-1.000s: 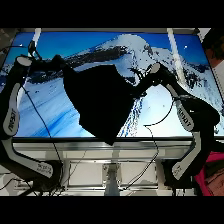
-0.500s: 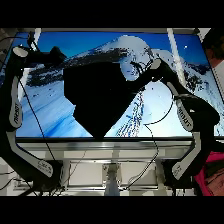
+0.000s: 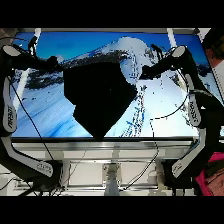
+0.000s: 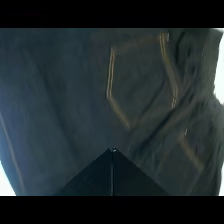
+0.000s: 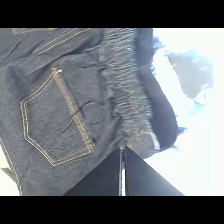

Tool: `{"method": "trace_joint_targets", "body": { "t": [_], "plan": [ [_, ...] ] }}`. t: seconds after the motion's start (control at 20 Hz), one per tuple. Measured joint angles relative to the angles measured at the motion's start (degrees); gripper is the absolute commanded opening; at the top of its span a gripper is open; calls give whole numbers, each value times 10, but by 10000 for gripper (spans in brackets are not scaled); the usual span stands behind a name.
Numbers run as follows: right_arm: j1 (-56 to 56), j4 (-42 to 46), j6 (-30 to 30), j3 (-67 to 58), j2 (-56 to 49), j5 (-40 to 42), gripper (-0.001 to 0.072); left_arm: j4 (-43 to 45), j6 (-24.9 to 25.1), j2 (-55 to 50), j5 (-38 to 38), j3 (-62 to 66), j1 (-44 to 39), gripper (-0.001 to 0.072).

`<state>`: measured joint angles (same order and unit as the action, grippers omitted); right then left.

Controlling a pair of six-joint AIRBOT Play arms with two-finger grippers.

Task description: Fold the clothes and pants, and hang the long-sleeved shirts on hangers.

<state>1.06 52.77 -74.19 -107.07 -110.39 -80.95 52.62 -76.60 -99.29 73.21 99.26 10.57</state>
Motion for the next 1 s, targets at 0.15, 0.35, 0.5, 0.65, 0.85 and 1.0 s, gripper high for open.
{"method": "trace_joint_targets", "body": {
  "t": [0.15, 0.35, 0.5, 0.65, 0.85, 1.0],
  "plan": [
    [20, -9, 11, -3, -26, -3, 156, 28, -13, 65, 13, -80, -3, 6],
    [18, -17, 20, -5, -71, 1, 341, 39, -24, 177, 19, -249, -4, 5],
    [8, -25, 49, -5, -94, 12, 340, 9, -25, 269, 19, -381, -5, 6],
    [-3, -32, 73, -5, -104, 26, 339, -16, -26, 357, 22, -493, -7, 6],
    [-16, -43, 87, -5, -108, 25, 338, -29, -37, 451, 30, -601, -8, 6],
    [-26, -44, 91, -5, -110, 12, 338, -31, -45, 502, 30, -654, -8, 8]
  ]
}}
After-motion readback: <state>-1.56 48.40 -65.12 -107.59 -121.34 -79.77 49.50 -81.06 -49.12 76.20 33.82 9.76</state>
